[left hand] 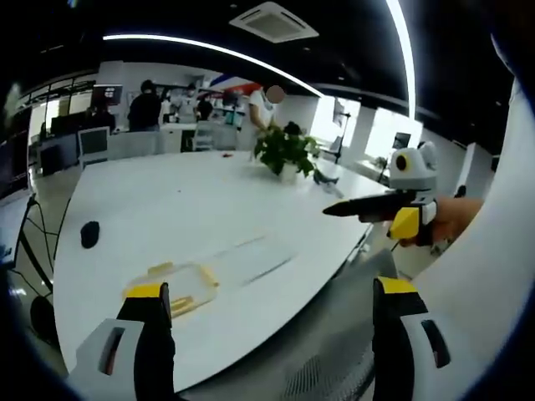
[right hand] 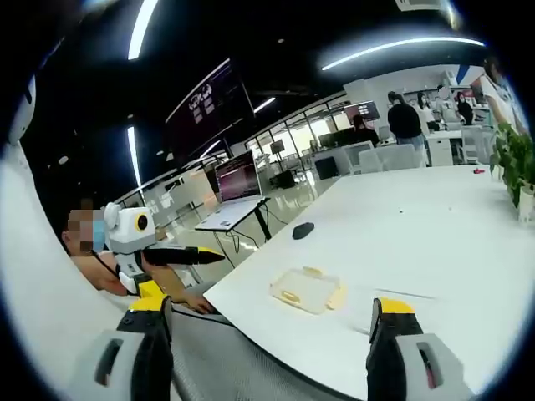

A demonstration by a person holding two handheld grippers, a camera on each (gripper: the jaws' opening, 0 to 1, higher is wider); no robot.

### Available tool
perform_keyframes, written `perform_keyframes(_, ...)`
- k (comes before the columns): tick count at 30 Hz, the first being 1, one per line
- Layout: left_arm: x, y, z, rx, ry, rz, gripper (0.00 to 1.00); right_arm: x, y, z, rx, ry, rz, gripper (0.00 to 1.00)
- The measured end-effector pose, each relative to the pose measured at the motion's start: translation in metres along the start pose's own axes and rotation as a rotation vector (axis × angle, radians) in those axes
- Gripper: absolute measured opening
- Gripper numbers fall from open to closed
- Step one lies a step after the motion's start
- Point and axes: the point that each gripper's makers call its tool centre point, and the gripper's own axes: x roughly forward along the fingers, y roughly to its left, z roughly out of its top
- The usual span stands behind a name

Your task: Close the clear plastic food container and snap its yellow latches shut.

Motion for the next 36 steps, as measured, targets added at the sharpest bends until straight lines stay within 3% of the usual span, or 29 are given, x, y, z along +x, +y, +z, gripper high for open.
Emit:
perform_keyframes(16,0.003,0.000,0.000,0.000,-0.001,-0.005,0.99,0.001,-0.001,-0.002,0.001,0.010,0.003,0.99)
perform_keyframes(18,0.003,-0.005,0.005,-0.016,-0.024,-0.034,0.99,0.001,-0.001,-0.003,0.001,0.019,0.007,0.99)
perform_keyframes(36,0.002,0.003,0.008,-0.010,-0.024,-0.015,0.99,0.006,0.003,-0.001,-0.006,0.008,0.015,0.99)
